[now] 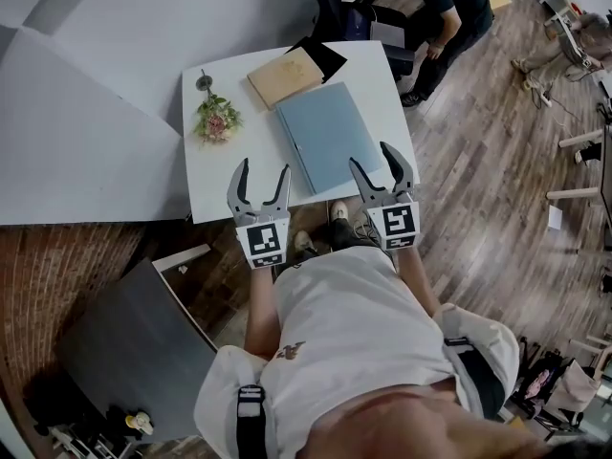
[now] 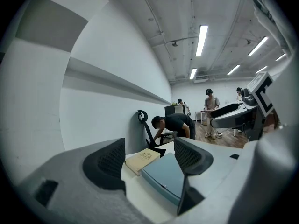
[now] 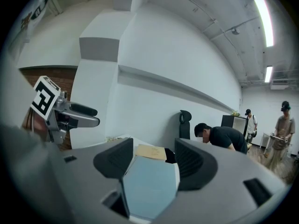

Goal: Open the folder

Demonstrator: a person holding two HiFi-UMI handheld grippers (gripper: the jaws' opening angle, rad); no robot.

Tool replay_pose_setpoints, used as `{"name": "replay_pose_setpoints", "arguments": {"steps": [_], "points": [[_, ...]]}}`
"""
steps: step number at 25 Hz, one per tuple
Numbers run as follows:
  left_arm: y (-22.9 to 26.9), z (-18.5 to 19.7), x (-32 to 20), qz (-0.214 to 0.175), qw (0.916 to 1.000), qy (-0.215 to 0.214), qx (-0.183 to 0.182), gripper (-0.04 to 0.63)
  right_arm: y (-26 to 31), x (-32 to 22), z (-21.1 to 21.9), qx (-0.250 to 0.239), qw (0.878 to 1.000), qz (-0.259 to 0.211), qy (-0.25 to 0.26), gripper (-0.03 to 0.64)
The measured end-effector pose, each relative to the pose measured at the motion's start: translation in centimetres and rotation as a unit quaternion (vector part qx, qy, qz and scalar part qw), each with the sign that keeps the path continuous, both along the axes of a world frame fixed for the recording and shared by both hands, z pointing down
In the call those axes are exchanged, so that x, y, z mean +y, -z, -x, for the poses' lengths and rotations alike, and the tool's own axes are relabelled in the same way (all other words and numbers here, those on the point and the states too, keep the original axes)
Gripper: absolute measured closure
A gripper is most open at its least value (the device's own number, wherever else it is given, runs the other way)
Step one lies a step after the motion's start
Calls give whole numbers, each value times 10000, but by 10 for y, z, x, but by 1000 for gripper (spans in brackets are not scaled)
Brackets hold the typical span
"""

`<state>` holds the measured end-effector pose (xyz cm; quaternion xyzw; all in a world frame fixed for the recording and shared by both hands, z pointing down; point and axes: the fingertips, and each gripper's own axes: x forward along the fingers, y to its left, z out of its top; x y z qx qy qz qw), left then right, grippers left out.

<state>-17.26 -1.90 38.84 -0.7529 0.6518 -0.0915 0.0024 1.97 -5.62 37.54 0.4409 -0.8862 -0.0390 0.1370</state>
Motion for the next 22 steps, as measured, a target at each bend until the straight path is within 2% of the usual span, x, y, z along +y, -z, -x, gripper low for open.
{"name": "replay_pose_setpoints", "arguments": {"steps": [10, 22], "points": [[-10, -19, -54, 179, 9995, 239, -96, 259, -17, -59, -12, -76, 9990, 217, 371, 350], [-35, -36, -88, 646, 9952, 709, -188, 261, -53, -105, -19, 0, 9915, 693, 1106, 350]]}}
